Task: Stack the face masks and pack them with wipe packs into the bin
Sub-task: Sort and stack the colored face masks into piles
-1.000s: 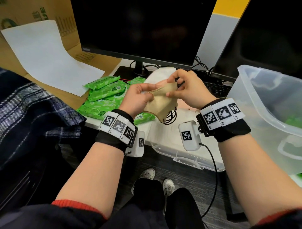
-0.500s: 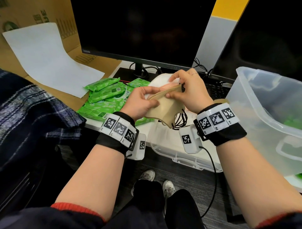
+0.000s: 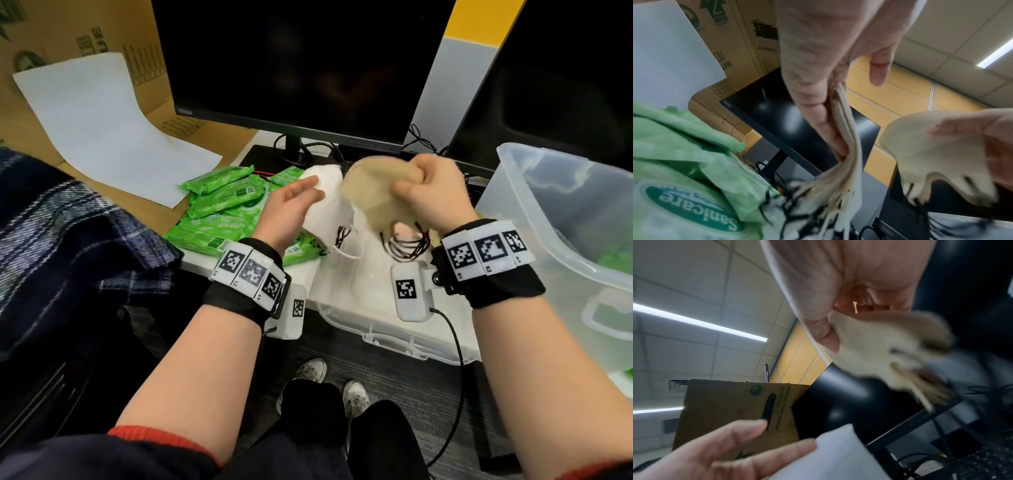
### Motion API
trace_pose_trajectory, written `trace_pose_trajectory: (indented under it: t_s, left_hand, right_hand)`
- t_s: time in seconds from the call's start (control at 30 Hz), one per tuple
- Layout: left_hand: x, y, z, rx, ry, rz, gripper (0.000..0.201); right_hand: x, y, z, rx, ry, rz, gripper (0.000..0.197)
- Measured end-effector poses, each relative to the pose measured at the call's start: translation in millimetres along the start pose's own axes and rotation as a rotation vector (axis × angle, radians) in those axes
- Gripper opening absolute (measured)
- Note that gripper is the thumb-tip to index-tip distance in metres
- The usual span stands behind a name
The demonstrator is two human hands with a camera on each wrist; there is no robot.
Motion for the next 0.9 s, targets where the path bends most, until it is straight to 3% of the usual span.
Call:
trace_pose_trajectory:
  t_s: [0.1, 0.27, 0.4, 0.5, 0.6, 0.67, 0.83, 0.9]
  left_hand:
    - [1, 3, 0, 0.064, -0.017, 0.020, 0.030]
    - [1, 15, 1, 0.151, -0.014, -0.108, 0.049]
    - [2, 13, 4, 0.102, 0.072, -0.083, 0.010]
    - [-1, 11, 1, 0.034, 0.114, -0.068, 0.024]
    - [0, 14, 4, -0.027, 0.141, -0.107, 0.029]
    - [1, 17, 6, -0.076, 0.152, -0.165, 0.033]
    - [5, 17, 8, -0.030, 0.218, -0.261, 0.056]
    - [3, 14, 6, 0.088, 0.229, -0.144, 0.062]
  right_hand:
    - [1, -2, -3, -0.123, 0.025, 0.191, 0.019]
    - [15, 38, -26, -0.161, -0.148, -0.140, 0.012]
    - [20, 43, -28, -0.384, -0.126, -0.280, 0.031]
    - [17, 41, -15, -0.437, -0.084, -0.248, 0.026]
    - [10, 40, 1, -0.287, -0.056, -0.169, 0.052]
    - [10, 36, 2, -0.328, -0.100, -0.168, 0.057]
    - [12, 36, -3, -0.365, -0.194, -0.191, 0.019]
    - [14, 37, -3, -0.448, -0.180, -0.154, 0.019]
Point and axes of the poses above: each hand's wrist, its own x-axis away from the middle knuckle, its own y-axis out of the palm, z = x × y, the point moved 3 cm from there along -x, towards the middle knuckle, and after that the axes turned 13 degrees about x, right-handed, at the moved point
